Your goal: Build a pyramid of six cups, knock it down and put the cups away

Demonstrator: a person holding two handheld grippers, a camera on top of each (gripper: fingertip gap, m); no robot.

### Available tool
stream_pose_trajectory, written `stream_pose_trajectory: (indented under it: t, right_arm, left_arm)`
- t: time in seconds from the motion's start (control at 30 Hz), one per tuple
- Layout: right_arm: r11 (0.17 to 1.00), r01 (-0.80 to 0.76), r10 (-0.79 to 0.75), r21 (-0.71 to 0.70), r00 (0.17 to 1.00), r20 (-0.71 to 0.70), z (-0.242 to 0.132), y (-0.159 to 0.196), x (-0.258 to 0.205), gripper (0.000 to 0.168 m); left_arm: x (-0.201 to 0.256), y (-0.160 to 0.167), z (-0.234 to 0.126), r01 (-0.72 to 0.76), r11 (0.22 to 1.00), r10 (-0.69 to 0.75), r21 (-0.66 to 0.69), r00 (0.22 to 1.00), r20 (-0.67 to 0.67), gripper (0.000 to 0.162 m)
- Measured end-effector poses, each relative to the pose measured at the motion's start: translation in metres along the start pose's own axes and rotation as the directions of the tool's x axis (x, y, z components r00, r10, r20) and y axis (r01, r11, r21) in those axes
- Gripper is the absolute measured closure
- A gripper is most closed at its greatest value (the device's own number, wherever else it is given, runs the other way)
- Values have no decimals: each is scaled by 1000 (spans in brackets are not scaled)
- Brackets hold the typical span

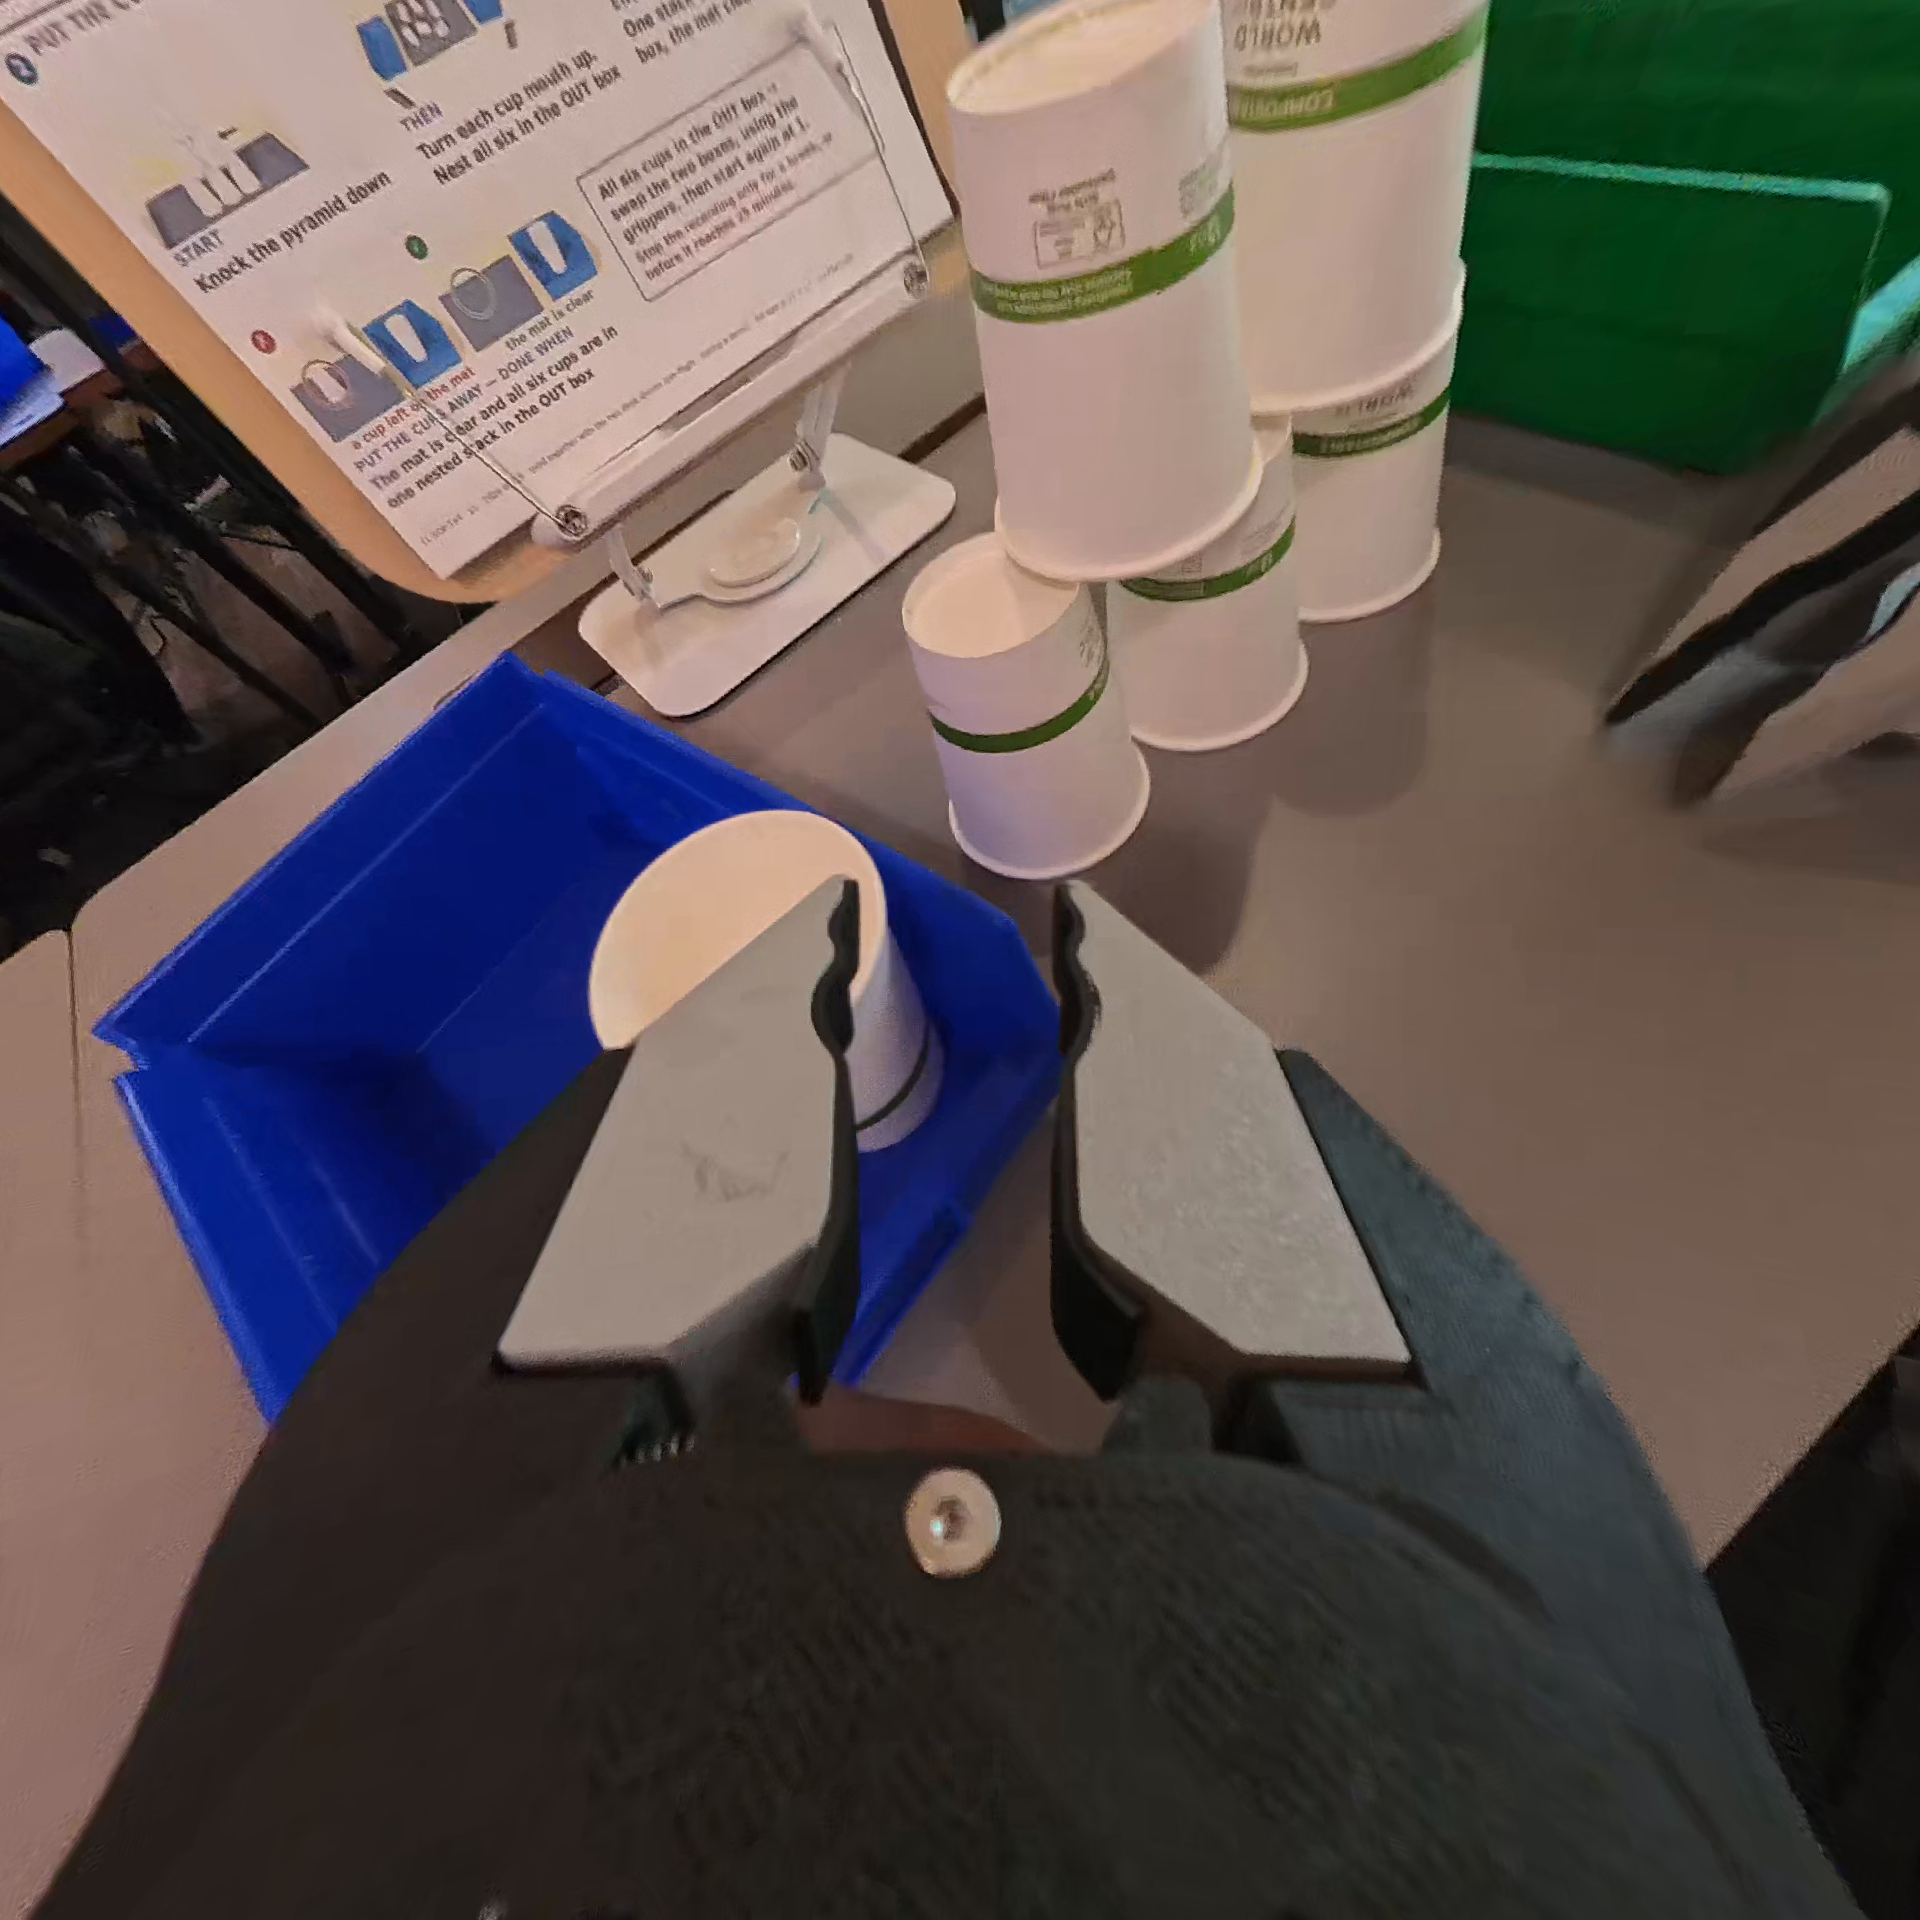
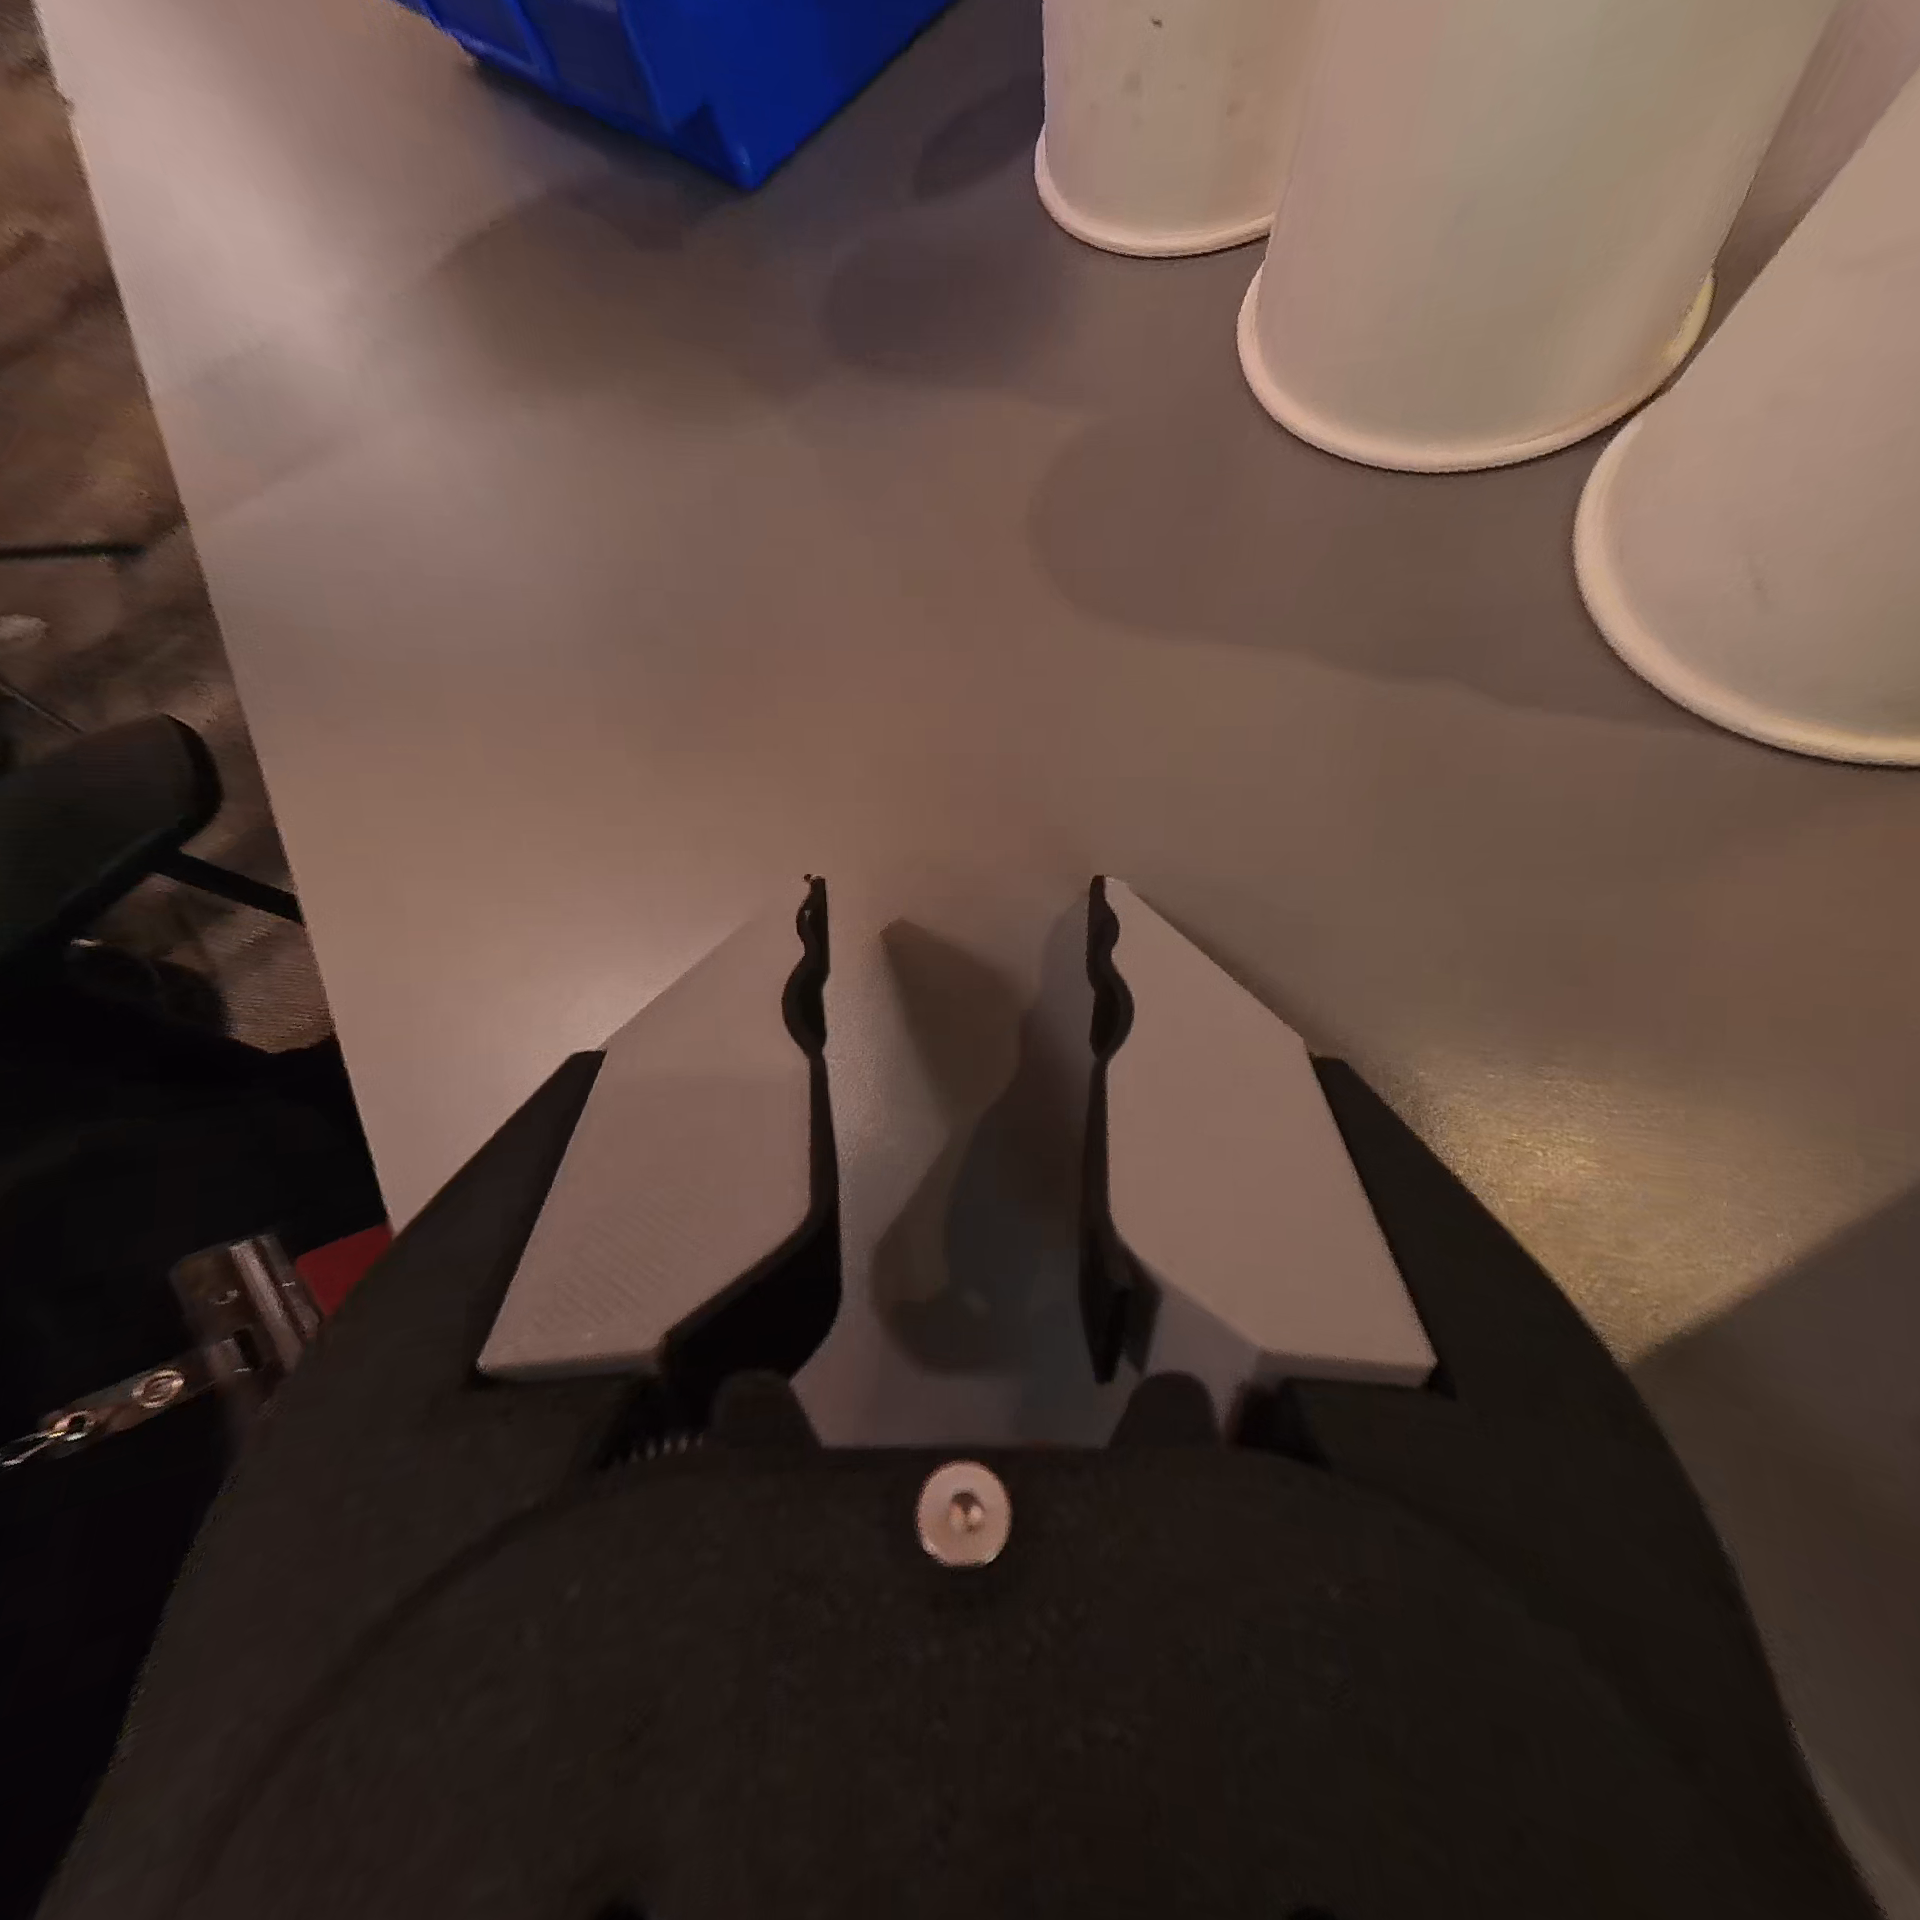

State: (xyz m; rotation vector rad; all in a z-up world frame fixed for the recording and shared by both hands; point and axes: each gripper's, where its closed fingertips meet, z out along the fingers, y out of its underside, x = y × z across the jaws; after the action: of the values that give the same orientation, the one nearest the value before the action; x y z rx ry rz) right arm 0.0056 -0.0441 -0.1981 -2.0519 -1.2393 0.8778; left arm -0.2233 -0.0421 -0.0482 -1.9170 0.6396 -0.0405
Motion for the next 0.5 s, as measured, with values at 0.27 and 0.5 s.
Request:
stream_pose_trajectory:
  t: [0.27,0.5]
  right_arm:
    - [983,-99,79,152,988,130,-19,-15,-3,138]
    - [985,5,-19,174,997,74,-21,-17,-9,136]
  left_arm:
    - [-21,34,28,-182,954,189,-238,982,6,130]
    - [-53,76,59,-250,885,313,-394,944,104,142]
